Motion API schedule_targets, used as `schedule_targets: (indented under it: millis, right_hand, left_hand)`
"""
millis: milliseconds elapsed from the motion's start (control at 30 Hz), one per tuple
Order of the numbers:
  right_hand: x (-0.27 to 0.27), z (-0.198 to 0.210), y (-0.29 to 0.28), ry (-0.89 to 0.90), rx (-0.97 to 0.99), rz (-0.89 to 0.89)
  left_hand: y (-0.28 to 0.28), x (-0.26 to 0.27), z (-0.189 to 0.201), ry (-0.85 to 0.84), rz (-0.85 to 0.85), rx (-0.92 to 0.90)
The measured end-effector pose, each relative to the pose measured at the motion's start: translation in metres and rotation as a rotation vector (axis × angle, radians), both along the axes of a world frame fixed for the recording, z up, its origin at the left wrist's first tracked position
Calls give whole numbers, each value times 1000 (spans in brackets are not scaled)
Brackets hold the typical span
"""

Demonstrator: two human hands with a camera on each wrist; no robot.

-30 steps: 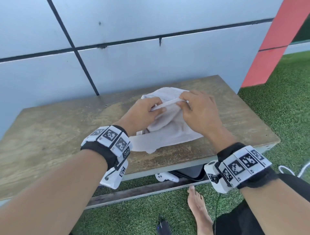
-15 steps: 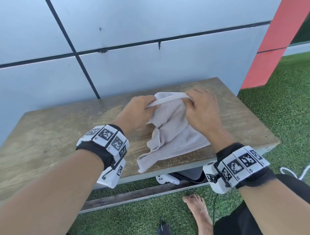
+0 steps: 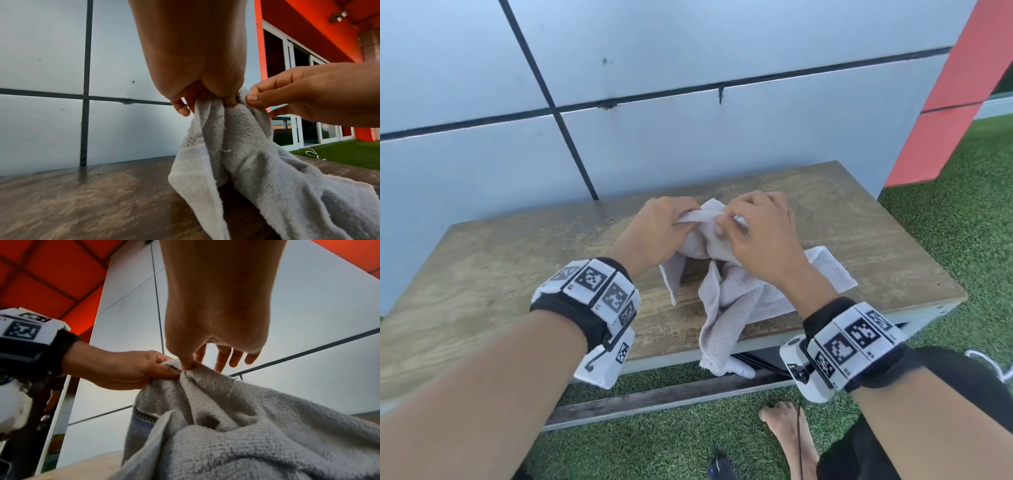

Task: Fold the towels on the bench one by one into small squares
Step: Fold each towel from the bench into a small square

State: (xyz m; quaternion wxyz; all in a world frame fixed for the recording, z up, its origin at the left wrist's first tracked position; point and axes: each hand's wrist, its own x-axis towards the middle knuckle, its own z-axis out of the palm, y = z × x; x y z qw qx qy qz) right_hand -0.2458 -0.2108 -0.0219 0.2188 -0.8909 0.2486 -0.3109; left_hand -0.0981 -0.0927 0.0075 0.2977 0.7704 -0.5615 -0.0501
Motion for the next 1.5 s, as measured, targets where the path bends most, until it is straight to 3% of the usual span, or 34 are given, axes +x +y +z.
schedule_targets:
  millis: [167,267,467,567,700,800,933,1067,1300,1500]
  right_hand:
    - [4,9,-20,-191,67,-199]
    - [7,5,-25,-202,107,-283]
    - [20,0,9,-79,69,103]
    - [24,-4,10,-129,16,45]
    - [25,-5,-11,-144,119,-122]
    - [21,-5,-13,-116,244,-81]
    - [13,3,7,-279,273,123]
    - [9,6,6,-275,143,91]
    - [-13,11,-21,-454,280,-116]
    - [-17,9,-32,-418,333,-196]
  left_hand:
    - [23,26,-8,-50,284,69]
    - [32,28,0,101,365,13]
    - [20,6,22,146,174,81]
    - [14,4,20,116,169,83]
    - [18,15,14,178,342,-49]
    - [17,11,16,212,307,-138]
    - [7,-3,15,156,83,-81]
    - [0,-9,8,121,-8,-65]
    - [17,5,-8,129,108,95]
    - [42,23,-18,125,198,101]
